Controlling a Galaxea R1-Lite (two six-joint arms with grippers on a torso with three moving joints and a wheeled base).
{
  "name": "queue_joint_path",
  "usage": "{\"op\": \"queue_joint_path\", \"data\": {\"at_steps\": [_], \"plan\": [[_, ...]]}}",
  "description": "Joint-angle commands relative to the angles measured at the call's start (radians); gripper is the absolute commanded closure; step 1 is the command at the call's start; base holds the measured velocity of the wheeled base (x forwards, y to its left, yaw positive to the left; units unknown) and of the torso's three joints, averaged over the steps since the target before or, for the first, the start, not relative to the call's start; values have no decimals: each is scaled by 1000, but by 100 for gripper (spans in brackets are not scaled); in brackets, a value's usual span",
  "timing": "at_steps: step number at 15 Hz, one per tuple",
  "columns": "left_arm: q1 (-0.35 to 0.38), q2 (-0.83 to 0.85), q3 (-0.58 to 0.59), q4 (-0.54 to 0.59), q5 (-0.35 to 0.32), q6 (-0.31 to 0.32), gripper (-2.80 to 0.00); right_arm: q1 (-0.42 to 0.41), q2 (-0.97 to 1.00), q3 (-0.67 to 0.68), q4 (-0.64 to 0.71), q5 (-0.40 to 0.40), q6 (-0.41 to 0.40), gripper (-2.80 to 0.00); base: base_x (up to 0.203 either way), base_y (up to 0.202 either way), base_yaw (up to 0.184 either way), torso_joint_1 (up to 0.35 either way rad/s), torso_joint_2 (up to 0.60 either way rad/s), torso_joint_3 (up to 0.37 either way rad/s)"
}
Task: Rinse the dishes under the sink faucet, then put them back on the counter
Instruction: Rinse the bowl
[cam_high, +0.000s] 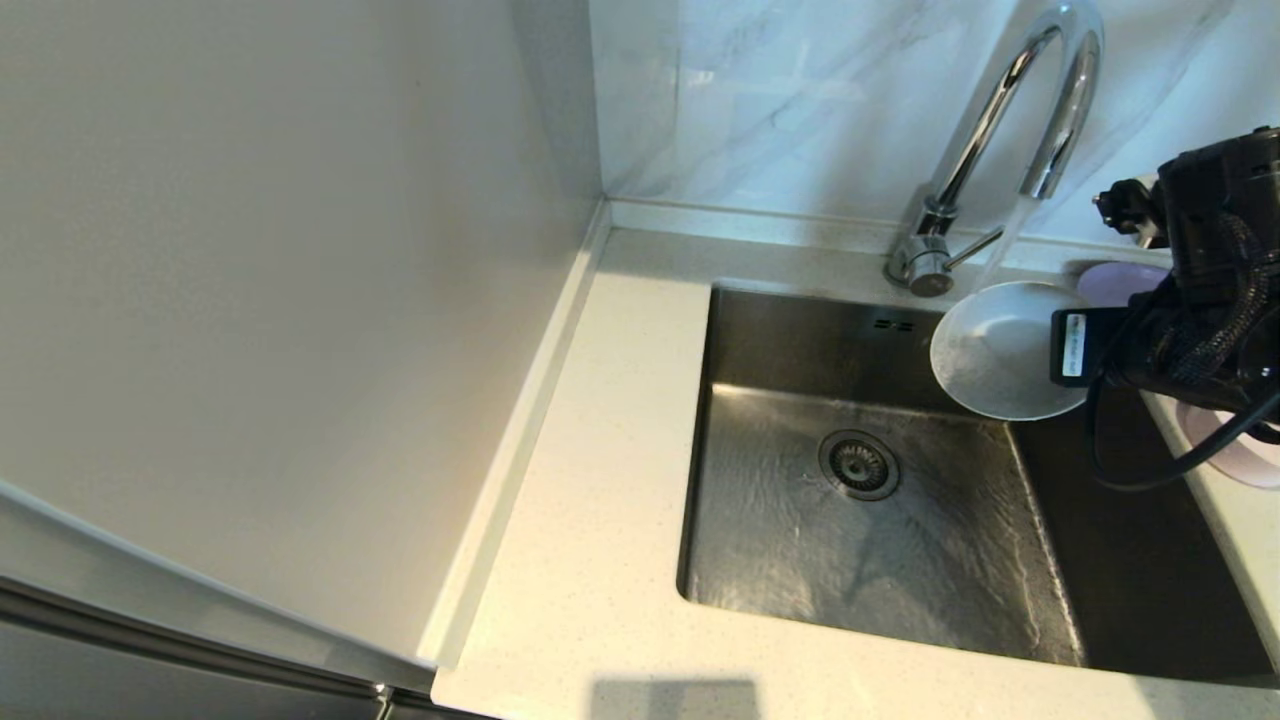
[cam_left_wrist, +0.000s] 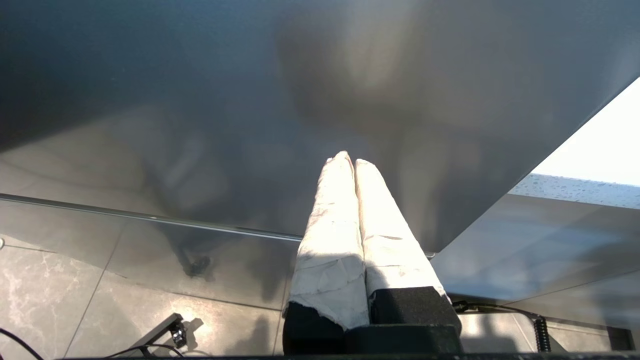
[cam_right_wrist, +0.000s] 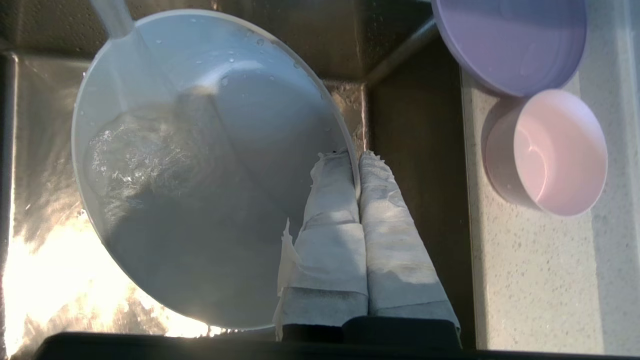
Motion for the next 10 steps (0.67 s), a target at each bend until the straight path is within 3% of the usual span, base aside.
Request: {"op": "queue_joint_path", "data": {"at_steps": [1, 8, 10], "plan": [[0, 0, 0, 0, 0, 0, 0, 0, -29, 17, 0, -1, 22, 0, 0, 0, 0, 0, 0, 0], [0, 0, 0, 0, 0, 0, 0, -3, -63, 36, -2, -1, 31, 0, 0, 0, 0, 0, 0, 0], [0, 0, 0, 0, 0, 0, 0, -45, -69, 89, 0, -3, 45, 0, 0, 0, 0, 0, 0, 0]]}}
